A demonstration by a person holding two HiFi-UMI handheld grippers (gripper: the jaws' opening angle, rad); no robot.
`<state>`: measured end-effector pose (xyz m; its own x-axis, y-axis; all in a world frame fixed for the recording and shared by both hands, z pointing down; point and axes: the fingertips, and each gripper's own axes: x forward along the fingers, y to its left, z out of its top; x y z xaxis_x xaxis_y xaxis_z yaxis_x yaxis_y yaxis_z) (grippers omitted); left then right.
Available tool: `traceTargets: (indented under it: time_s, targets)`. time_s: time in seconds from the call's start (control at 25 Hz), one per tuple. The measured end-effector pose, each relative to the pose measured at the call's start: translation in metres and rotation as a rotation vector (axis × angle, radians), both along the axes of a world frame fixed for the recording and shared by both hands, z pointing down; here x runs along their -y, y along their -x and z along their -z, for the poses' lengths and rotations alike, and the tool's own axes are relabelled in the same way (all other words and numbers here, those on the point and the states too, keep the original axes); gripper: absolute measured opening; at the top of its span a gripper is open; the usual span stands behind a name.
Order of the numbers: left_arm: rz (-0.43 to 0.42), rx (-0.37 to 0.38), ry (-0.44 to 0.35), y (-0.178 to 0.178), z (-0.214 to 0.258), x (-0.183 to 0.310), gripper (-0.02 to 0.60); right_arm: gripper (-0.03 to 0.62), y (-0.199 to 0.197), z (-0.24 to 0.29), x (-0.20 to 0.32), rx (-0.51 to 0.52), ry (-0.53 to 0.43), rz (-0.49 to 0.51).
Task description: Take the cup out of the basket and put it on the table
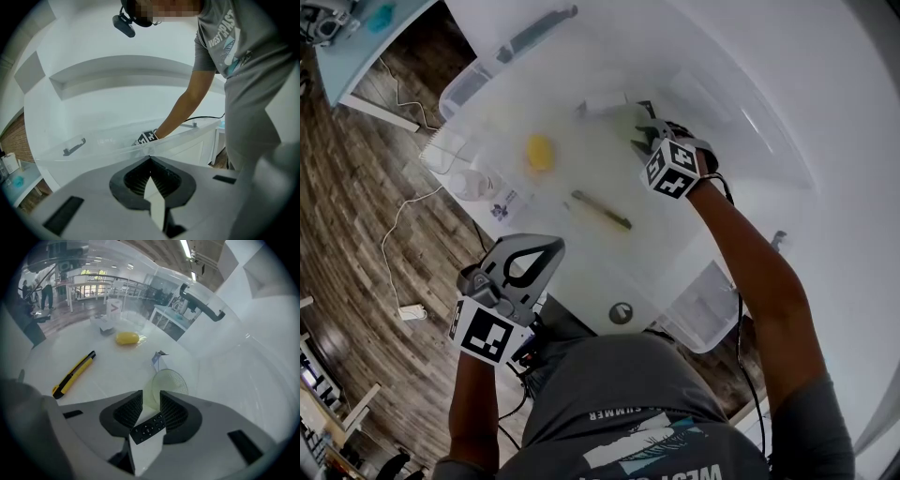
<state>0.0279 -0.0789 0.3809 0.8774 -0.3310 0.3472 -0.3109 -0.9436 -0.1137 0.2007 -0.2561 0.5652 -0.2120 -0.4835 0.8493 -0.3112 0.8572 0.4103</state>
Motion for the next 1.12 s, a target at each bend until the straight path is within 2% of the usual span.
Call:
traceTargets:
  time_s: [0.08,0.2,0.28,1.12]
  targets:
    - [0.002,0.000,0.000,0.001,0.000,0.000,0.009,0.115,-0.001,-0.001,0.002,-0.015,0.003,0.003]
    - [0.007,0.000,-0.002,0.003,0.000,0.001,0.008,0.047,0.000,0.002,0.004,-0.028,0.009,0.006]
    - [0.010,0.000,-0.004,0.004,0.001,0.002,0.008,0.031,0.001,0.003,0.004,-0.030,0.019,-0.005]
    - [0.011,0.005,-0.044,-0.004,0.018,-0.025,0.009,0.028,-0.001,0.041,-0.025,0.034,-0.040,-0.044]
